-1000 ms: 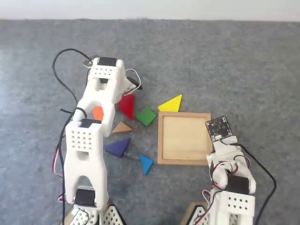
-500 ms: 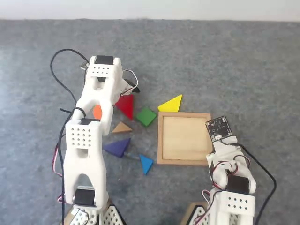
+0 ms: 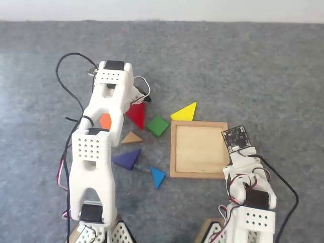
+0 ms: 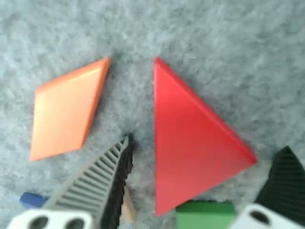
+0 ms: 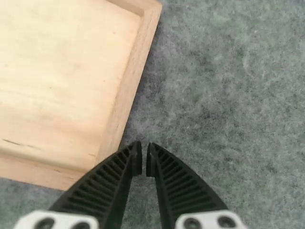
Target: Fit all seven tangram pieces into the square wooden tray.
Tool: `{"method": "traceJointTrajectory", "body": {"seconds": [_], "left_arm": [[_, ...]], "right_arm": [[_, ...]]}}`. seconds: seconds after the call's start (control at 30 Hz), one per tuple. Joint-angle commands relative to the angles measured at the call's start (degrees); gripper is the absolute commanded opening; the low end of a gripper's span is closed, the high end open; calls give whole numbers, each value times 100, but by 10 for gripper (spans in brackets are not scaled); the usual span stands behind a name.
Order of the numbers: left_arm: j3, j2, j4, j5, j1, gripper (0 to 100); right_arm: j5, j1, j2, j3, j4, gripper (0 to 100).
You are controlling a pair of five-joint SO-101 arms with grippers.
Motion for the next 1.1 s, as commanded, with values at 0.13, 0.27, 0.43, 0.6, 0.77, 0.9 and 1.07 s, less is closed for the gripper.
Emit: {"method": "traceJointTrajectory", "body": {"seconds": [0.13,0.27,0.43,0.6,0.77,0.9,1.07], "left_arm": [[127,9,97,53,35,390],[127,9,88,53,26,390],[136,9,105,53,35,390],[145,0,114,35,70,363],[145,0,79,-756,18,328],[145,0,79,-1538,0,328],[119,9,70,-2637,-44,328]], "right_arm": [[-18,4,-66,97,-110,39],[-18,4,-66,97,-110,39],[-18,4,-66,97,-110,39],[-18,4,-66,97,-110,39],[-18,4,-66,97,-110,39],[-18,4,-66,97,-110,39],[-18,4,-66,97,-110,39]]}}
